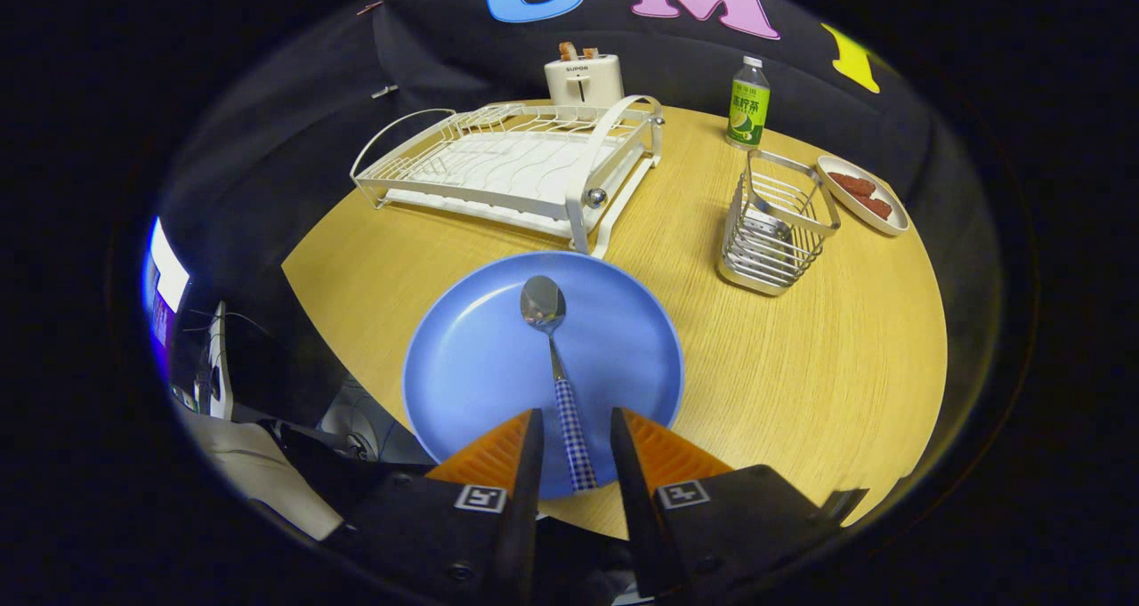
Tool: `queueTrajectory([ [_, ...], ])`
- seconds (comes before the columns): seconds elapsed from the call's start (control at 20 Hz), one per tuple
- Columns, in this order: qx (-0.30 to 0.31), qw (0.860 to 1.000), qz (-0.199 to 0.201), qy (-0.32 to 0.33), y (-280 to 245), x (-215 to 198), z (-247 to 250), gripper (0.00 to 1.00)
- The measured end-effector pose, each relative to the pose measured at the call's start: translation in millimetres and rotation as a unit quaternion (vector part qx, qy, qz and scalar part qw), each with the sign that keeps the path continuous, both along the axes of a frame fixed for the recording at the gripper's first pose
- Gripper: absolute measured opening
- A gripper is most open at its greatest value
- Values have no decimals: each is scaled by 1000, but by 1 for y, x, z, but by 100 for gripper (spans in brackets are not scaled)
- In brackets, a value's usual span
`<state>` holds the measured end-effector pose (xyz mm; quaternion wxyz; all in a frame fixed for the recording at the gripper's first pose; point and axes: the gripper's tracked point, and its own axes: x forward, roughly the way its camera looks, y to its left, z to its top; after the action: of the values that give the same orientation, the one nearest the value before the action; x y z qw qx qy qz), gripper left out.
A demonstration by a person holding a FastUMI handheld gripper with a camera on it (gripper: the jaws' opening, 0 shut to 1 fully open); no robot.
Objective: Take the plate from the dish rack, then take the spoon from the basket and place it into the plate.
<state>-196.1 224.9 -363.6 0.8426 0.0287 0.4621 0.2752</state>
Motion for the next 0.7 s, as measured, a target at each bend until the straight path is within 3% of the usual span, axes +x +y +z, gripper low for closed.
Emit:
queueTrajectory([
  [0.05, 5, 1000, -1, 2, 3, -1, 2, 57],
  [0.1, 9, 1000, 0, 2, 5, -2, 3, 78],
  [0.2, 9, 1000, -1, -1, 6, -1, 5, 97],
  [0.4, 16, 1000, -14, -6, 6, 4, 17, 99],
  [0.7, 44, 995, -60, -68, -10, 52, 76, 99],
])
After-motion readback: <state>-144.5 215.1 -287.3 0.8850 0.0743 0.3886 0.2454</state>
